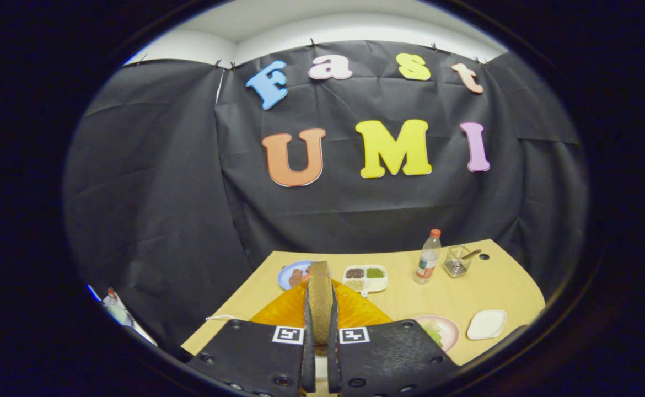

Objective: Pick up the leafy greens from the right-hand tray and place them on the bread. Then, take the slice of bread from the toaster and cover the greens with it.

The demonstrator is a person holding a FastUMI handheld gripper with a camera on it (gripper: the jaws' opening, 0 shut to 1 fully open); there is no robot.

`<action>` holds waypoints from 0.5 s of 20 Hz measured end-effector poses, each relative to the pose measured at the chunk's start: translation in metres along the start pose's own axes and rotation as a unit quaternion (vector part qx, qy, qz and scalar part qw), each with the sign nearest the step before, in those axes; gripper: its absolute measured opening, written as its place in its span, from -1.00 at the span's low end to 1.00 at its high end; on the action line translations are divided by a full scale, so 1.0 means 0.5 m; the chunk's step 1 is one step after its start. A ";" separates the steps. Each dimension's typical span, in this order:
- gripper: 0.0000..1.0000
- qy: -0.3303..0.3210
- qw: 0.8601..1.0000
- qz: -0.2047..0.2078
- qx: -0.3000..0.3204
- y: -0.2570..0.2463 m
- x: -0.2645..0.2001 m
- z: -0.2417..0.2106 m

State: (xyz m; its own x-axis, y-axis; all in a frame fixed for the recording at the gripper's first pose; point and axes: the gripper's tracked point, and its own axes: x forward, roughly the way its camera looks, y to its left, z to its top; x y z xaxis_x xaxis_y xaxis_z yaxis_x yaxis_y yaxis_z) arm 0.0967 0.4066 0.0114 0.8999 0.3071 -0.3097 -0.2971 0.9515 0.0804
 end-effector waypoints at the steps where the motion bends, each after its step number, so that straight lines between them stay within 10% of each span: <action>1: -0.83 -0.005 1.000 -0.003 0.002 -0.014 -0.013 0.011; 10: -0.83 0.017 0.997 -0.074 0.031 -0.205 0.030 -0.061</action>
State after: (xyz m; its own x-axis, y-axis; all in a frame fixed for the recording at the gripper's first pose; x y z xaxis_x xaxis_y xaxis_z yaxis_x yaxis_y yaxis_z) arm 0.1308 0.3129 -0.0305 0.9210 0.1639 -0.3535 -0.1410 0.9859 0.0897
